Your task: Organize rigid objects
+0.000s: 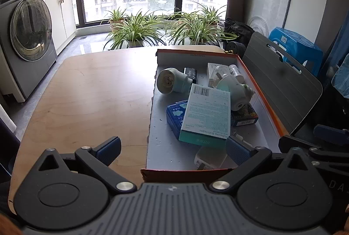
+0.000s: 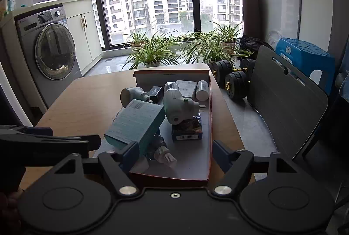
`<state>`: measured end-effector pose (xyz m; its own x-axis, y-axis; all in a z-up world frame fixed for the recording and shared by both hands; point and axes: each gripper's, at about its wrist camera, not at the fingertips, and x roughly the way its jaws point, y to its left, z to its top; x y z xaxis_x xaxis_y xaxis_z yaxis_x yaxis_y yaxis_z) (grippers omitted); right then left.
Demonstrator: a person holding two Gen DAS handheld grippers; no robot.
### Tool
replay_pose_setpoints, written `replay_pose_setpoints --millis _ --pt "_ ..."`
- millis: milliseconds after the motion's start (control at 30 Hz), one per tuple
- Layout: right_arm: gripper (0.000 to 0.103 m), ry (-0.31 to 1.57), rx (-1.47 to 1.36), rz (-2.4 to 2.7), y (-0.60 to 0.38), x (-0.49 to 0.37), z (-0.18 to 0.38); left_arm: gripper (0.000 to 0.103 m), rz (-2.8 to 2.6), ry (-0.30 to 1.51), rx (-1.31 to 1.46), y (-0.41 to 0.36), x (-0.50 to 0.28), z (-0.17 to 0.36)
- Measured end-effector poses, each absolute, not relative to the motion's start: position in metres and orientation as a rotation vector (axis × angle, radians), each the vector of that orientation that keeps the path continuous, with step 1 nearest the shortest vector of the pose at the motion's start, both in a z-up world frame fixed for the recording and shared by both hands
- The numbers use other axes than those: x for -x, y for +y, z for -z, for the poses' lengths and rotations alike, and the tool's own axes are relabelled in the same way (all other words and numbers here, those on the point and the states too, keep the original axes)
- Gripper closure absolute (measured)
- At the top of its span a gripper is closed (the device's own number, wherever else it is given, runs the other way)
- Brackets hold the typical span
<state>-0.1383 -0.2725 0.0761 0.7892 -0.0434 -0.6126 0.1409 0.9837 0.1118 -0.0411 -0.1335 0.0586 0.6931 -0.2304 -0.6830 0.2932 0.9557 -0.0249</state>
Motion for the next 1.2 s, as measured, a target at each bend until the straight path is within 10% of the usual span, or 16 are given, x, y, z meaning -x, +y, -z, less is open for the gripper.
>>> replay_pose_setpoints --millis 1200 --pt "0.015 0.669 -0.159 0.110 -0.271 0.163 -0.058 0.000 0.309 0.762 -0.069 -0.137 0.063 -0.041"
